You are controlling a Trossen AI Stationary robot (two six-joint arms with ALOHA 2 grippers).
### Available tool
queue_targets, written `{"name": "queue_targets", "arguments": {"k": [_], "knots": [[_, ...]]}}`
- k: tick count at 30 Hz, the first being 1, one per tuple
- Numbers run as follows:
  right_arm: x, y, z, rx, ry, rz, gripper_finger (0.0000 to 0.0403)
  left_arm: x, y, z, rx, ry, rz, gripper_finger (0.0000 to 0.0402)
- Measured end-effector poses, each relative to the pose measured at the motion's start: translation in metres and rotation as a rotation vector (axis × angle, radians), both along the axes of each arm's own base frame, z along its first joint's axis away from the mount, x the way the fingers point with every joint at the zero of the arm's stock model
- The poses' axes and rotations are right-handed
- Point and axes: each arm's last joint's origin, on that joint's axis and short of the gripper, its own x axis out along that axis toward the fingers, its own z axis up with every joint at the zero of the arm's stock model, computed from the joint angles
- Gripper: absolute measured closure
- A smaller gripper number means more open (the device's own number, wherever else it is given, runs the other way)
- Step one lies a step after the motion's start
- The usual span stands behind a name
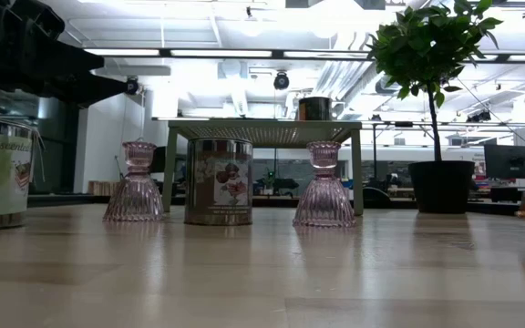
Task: Pick & Place candle stick holders
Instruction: Put the yellow candle holder on the shelf
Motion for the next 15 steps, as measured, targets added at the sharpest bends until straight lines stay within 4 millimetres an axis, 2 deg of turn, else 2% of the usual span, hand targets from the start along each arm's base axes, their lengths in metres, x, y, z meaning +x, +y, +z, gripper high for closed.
{"name": "queue_targets", "arguments": {"k": [10,15], "knots": [[0.027,-0.009,0.008,-0.029,-0.012,0.017,0.0269,0.000,0.000,0.000,0.000,0.000,0.004,0.0002],[0.043,-0.020,0.024,-0.036,-0.024,0.067,0.0268,0.000,0.000,0.000,0.000,0.000,0.003,0.0002]]}}
